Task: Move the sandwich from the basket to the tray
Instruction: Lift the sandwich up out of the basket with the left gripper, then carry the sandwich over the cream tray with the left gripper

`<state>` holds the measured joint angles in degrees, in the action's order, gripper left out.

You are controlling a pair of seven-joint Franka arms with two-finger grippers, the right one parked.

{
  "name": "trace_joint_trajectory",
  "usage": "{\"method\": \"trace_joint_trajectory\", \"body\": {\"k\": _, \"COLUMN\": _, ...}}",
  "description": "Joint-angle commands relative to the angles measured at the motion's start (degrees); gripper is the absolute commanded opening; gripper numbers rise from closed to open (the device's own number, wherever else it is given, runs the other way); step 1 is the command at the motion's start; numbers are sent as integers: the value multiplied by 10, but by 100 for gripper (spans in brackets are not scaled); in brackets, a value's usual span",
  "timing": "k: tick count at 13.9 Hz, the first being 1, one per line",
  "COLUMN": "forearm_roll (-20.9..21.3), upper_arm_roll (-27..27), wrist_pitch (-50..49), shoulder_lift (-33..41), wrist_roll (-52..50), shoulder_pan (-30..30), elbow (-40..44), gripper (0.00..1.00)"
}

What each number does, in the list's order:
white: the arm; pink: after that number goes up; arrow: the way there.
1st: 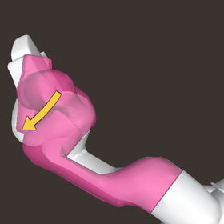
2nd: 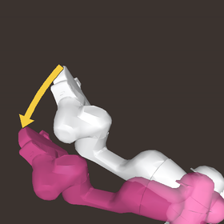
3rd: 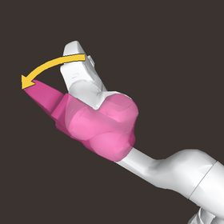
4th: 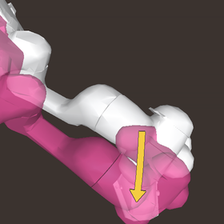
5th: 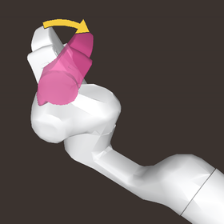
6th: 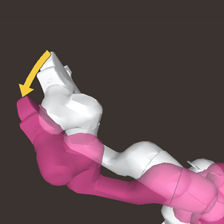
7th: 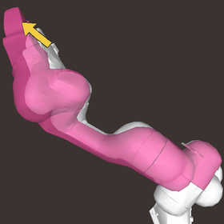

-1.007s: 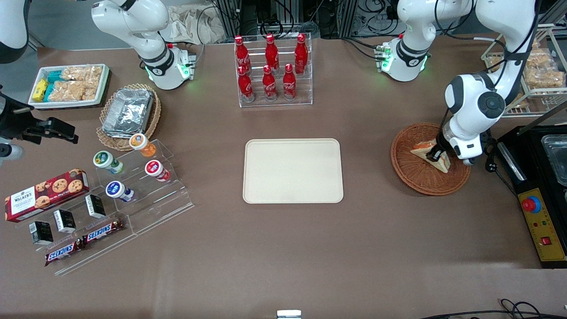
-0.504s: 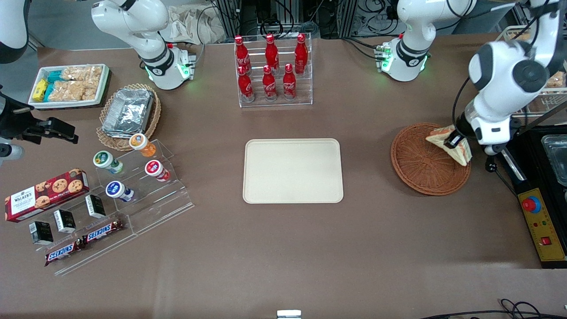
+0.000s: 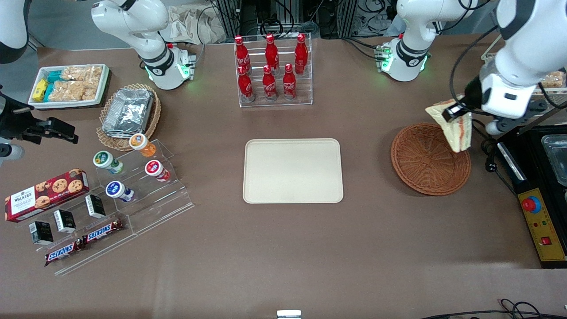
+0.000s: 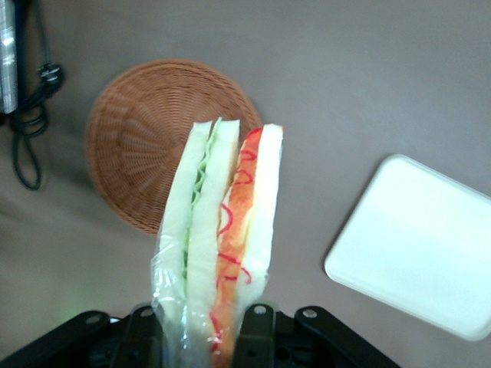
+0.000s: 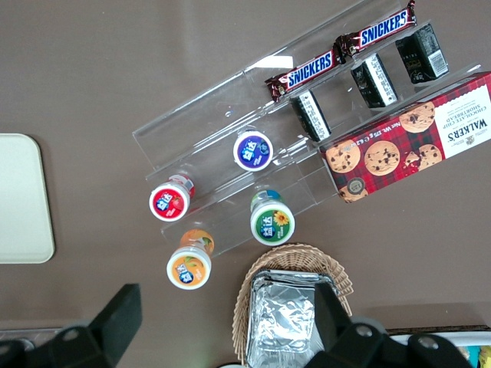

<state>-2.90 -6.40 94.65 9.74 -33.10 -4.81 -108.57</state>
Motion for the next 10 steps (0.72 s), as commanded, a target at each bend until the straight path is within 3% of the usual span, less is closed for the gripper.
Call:
{"method": "trace_joint_trajectory", "body": {"k": 1, "forearm_roll": 5, "upper_arm_roll": -18, "wrist_pitch": -11, "shoulder_lift": -50, "wrist_roll": -8, "shoulder_pan": -67, "elbow": 57, "gripper": 0}}
{"method": "trace_joint_trajectory", "body": {"k": 7, "forearm_roll": -2, "upper_arm_roll": -121, "wrist_pitch": -15, "shoulder_lift": -141, "wrist_roll": -40, "shoulder_pan": -75, "elbow": 142, "gripper": 0}}
{"method": "trace_joint_trajectory", "body": {"k": 10, "forearm_roll": 10, "upper_arm_roll": -152, "wrist_pitch": 18, "shoulder_lift": -190, "wrist_roll": -40, "shoulder_pan": -76, "elbow": 135, "gripper": 5}}
